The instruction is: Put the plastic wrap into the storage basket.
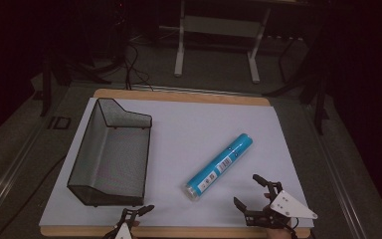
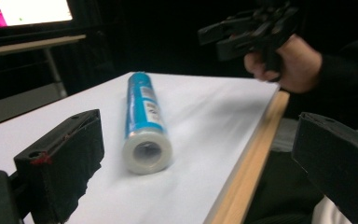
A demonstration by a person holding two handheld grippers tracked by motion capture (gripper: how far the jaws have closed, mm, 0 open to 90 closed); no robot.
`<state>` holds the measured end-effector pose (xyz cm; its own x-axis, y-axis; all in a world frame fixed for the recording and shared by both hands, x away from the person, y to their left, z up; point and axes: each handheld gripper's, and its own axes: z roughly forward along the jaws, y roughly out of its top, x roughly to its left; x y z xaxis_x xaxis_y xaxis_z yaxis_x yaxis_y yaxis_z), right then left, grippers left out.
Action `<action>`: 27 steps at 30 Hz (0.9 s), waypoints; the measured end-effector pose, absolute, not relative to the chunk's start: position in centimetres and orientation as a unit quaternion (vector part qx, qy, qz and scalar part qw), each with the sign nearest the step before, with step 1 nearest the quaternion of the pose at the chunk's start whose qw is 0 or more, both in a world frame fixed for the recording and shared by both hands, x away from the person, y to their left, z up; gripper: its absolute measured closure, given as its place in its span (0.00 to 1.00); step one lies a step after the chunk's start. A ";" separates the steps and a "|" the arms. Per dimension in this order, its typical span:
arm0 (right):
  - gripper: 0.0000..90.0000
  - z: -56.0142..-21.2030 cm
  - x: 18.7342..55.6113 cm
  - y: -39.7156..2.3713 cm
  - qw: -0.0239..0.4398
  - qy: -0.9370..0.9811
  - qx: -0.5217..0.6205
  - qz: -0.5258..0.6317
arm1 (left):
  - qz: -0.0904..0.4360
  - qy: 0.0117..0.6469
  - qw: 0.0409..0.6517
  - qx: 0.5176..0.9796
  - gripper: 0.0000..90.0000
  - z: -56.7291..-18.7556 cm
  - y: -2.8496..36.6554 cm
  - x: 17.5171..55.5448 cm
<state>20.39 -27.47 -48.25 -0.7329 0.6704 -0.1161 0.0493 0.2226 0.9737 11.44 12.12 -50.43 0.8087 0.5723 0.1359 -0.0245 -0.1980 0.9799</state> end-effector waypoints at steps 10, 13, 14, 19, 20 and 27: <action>0.10 -47.0 21.8 -28.3 0.242 0.760 0.235 0.556 | 0.233 0.199 0.606 0.734 0.03 -50.2 12.7 12.1; 0.10 -46.7 22.5 -28.3 0.251 0.783 0.217 0.525 | 0.230 0.193 0.600 0.742 0.03 -50.1 12.8 12.4; 0.10 -46.7 22.5 -28.3 0.251 0.783 0.217 0.525 | 0.230 0.193 0.600 0.742 0.03 -50.1 12.8 12.4; 0.10 -46.4 24.4 -28.1 0.249 0.806 0.203 0.497 | 0.213 0.185 0.597 0.751 0.03 -49.6 13.0 13.7; 0.10 -46.4 24.7 -28.0 0.255 0.808 0.202 0.492 | 0.213 0.185 0.597 0.751 0.03 -49.6 13.0 13.7; 0.10 -46.9 26.4 -27.2 0.281 0.835 0.185 0.436 | 0.219 0.203 0.603 0.740 0.03 -49.8 13.6 14.1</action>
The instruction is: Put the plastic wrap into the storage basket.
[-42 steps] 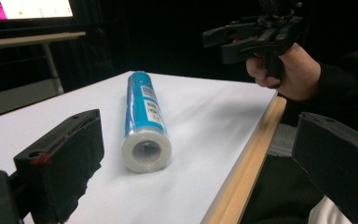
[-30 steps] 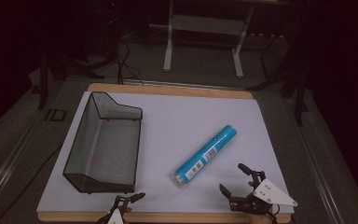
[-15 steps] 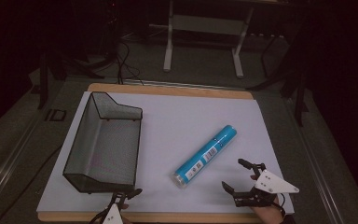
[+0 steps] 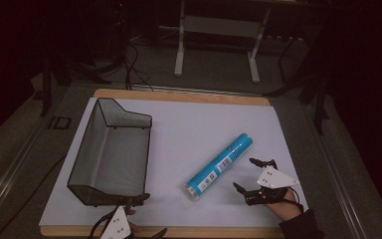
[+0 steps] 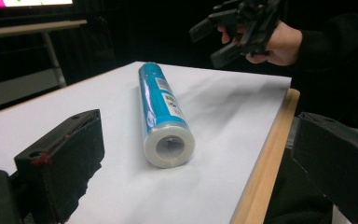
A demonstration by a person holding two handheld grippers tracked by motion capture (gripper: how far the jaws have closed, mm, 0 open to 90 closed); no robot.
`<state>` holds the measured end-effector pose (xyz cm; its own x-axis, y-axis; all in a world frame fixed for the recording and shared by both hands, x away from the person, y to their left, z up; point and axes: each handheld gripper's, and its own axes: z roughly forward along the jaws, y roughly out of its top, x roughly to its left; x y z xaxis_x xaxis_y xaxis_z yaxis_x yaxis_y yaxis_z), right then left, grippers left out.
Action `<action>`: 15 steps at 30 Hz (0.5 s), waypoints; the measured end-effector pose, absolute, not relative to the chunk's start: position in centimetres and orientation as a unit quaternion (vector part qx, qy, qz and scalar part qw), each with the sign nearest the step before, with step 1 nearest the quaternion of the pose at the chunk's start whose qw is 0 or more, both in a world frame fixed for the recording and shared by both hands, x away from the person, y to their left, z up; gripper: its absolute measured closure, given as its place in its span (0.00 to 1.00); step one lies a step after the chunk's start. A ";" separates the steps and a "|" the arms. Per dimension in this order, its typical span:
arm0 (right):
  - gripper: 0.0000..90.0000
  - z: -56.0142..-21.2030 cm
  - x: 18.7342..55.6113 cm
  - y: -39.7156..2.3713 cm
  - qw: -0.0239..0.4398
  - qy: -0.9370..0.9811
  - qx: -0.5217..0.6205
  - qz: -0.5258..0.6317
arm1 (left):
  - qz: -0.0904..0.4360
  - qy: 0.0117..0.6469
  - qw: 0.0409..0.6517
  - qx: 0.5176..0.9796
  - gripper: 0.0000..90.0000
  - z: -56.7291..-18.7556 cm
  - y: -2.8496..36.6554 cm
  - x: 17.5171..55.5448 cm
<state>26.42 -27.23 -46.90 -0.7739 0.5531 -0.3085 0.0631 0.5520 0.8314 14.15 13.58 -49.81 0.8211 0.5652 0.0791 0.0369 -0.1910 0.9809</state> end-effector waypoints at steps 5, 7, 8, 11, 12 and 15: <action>0.09 -47.4 27.6 -26.3 0.309 0.870 0.152 0.353 | 0.213 0.202 0.603 0.741 0.03 -49.9 13.5 14.1; 0.09 -47.5 27.9 -26.2 0.315 0.876 0.142 0.336 | 0.212 0.200 0.605 0.741 0.03 -50.0 13.5 14.1; 0.09 -47.7 28.6 -25.7 0.319 0.889 0.127 0.302 | 0.210 0.198 0.605 0.742 0.03 -50.0 13.5 14.0; 0.09 -47.7 29.4 -25.0 0.315 0.906 0.105 0.263 | 0.203 0.197 0.607 0.743 0.03 -50.1 13.5 14.1; 0.09 -47.7 29.5 -24.8 0.323 0.907 0.094 0.254 | 0.203 0.197 0.608 0.742 0.03 -50.2 13.5 14.1; 0.09 -47.6 30.0 -23.7 0.324 0.917 0.068 0.222 | 0.201 0.196 0.605 0.745 0.03 -50.3 13.5 14.1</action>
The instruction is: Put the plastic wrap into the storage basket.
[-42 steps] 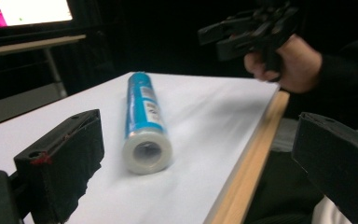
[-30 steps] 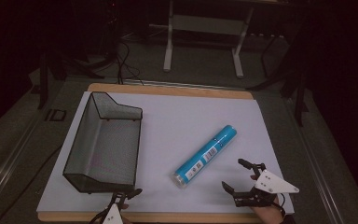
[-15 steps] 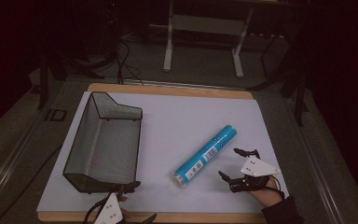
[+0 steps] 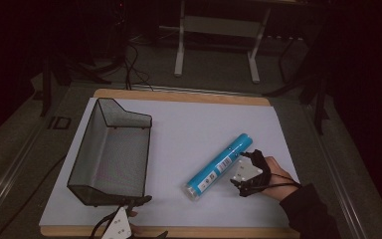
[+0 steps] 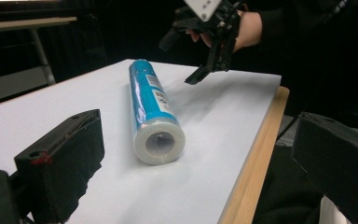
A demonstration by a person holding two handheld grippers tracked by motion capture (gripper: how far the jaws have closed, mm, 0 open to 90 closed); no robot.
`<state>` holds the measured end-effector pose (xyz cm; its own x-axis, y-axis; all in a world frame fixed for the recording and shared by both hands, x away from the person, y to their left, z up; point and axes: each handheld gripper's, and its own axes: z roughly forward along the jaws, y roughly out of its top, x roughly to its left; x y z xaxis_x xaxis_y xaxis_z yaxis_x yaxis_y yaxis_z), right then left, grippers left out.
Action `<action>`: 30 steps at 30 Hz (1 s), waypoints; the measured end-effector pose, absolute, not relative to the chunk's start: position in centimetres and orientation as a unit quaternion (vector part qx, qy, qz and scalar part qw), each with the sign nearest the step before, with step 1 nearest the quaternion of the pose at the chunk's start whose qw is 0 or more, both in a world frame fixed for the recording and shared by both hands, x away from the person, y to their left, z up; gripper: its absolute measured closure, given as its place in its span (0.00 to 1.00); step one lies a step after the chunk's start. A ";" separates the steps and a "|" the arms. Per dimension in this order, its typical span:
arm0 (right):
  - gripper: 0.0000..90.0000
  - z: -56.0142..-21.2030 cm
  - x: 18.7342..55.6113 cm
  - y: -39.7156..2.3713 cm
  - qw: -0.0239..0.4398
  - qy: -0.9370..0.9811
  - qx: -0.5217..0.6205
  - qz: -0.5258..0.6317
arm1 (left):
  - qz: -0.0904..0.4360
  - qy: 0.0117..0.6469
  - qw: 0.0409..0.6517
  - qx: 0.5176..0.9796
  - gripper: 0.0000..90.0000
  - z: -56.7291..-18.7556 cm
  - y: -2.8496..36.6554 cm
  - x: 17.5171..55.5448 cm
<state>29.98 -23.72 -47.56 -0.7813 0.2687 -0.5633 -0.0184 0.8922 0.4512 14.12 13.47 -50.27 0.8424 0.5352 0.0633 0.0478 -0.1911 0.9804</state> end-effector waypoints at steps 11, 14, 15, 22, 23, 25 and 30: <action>0.10 -48.3 31.4 -20.4 0.372 0.924 -0.066 0.062 | 0.196 0.191 0.608 0.745 0.03 -50.4 13.4 14.0; 0.10 -48.3 31.8 -19.4 0.381 0.918 -0.101 0.034 | 0.193 0.189 0.608 0.747 0.03 -50.5 13.3 14.0; 0.10 -48.4 31.8 -19.2 0.381 0.918 -0.107 0.025 | 0.194 0.189 0.607 0.747 0.03 -50.5 13.3 14.0; 0.15 -49.9 32.4 -17.4 0.365 0.914 -0.171 -0.037 | 0.192 0.186 0.609 0.747 0.03 -50.5 13.4 14.0; 0.15 -49.9 32.5 -17.2 0.361 0.916 -0.172 -0.037 | 0.191 0.186 0.609 0.747 0.03 -50.5 13.4 14.0; 0.15 -50.0 32.9 -16.7 0.356 0.917 -0.174 -0.042 | 0.191 0.185 0.606 0.749 0.03 -50.6 13.3 14.0; 0.13 -51.5 33.1 -15.8 0.348 0.906 -0.225 -0.086 | 0.191 0.182 0.606 0.751 0.03 -50.6 13.2 13.9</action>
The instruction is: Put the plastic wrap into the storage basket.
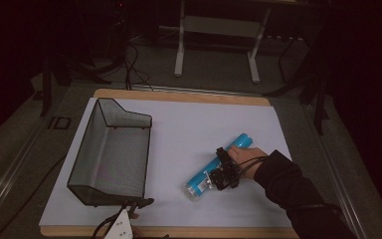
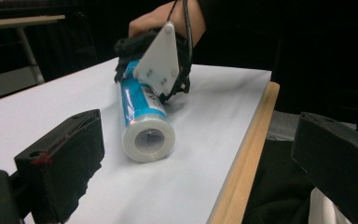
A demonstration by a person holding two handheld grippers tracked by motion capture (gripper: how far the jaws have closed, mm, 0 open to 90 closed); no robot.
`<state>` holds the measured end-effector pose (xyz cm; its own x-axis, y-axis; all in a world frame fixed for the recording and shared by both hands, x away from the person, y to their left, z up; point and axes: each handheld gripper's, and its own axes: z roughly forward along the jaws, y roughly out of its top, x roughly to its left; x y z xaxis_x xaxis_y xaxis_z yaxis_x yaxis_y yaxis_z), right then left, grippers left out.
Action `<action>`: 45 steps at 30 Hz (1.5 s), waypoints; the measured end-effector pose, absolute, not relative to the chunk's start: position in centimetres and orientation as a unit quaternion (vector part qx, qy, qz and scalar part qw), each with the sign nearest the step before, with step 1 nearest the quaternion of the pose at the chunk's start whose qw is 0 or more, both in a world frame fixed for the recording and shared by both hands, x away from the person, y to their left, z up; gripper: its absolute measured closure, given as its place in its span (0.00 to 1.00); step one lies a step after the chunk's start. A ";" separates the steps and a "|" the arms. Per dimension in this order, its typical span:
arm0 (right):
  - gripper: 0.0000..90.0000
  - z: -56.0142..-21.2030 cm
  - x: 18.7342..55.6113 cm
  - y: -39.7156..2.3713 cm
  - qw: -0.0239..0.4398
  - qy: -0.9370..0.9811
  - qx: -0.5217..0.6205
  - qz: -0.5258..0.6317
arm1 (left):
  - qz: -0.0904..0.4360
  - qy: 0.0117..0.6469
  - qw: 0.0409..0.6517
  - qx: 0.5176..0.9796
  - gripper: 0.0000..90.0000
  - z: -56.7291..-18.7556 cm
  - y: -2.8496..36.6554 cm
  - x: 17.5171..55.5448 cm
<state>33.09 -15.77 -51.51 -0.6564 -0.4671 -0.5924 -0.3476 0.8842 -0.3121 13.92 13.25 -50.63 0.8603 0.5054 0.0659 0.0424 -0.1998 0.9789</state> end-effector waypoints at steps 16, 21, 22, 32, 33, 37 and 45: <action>0.34 -51.5 33.9 -13.1 0.290 0.887 -0.313 -0.174 | 0.195 0.176 0.600 0.756 0.03 -50.8 13.1 13.9; 0.30 -51.5 34.3 -12.8 0.276 0.881 -0.342 -0.178 | 0.195 0.175 0.597 0.759 0.03 -50.9 12.9 13.9; 0.30 -51.5 34.4 -12.8 0.277 0.882 -0.339 -0.175 | 0.195 0.175 0.597 0.759 0.03 -50.9 12.8 13.9; 0.35 -51.5 34.4 -12.7 0.275 0.882 -0.339 -0.179 | 0.199 0.172 0.593 0.761 0.03 -51.0 12.8 13.7; 0.35 -51.5 34.4 -12.7 0.275 0.882 -0.339 -0.179 | 0.199 0.172 0.593 0.761 0.03 -51.0 12.8 13.7; 0.35 -51.7 33.8 -13.1 0.299 0.882 -0.322 -0.171 | 0.198 0.174 0.591 0.762 0.03 -51.0 12.8 13.8; 0.36 -49.8 33.1 -13.5 0.313 0.916 -0.231 -0.093 | 0.199 0.176 0.590 0.763 0.03 -51.1 12.7 13.9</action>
<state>33.13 -13.52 -49.82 -0.6968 -0.4819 -0.5312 -0.3657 0.8759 -0.3148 13.89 12.75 -51.11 0.8588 0.5031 0.0965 0.0329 -0.2423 0.9696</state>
